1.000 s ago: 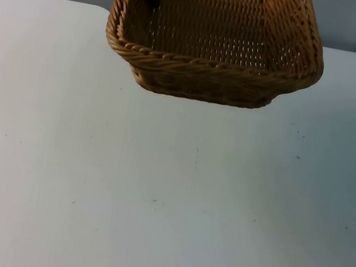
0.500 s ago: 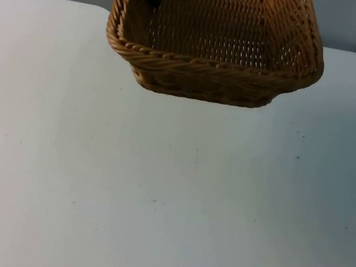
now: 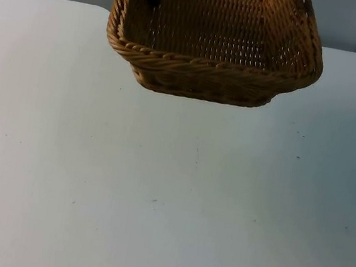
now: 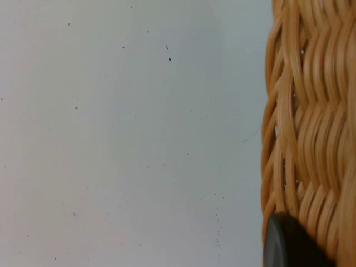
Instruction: Pick up the basket with the left hand and place the ball into the basket with the right hand.
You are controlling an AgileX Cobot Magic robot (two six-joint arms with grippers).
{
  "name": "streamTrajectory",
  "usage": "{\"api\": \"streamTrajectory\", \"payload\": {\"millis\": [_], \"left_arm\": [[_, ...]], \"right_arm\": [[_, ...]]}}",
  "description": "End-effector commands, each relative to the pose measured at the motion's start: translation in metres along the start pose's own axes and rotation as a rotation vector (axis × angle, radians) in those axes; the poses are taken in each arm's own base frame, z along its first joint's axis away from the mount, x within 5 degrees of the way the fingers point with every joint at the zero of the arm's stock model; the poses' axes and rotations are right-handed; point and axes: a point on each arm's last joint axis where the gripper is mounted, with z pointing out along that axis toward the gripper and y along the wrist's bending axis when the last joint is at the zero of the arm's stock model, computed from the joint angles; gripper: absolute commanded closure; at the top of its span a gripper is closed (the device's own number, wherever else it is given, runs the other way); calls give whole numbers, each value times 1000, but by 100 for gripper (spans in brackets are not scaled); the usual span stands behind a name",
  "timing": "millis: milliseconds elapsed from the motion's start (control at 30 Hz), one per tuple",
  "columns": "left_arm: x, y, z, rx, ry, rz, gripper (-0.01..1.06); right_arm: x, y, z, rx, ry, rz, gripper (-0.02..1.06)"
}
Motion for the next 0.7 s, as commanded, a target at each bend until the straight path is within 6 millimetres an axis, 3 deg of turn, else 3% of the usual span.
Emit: {"api": "streamTrajectory", "payload": {"millis": [0, 300, 667], "left_arm": [[-5, -6, -6, 31, -43, -10, 105], [-5, -6, -6, 31, -43, -10, 105], [-5, -6, -6, 32, -45, -10, 105]], "right_arm": [[-1, 2, 7, -20, -12, 5, 104], [4, 4, 25, -45, 5, 15, 104], [6, 3, 31, -47, 9, -24, 104]]}}
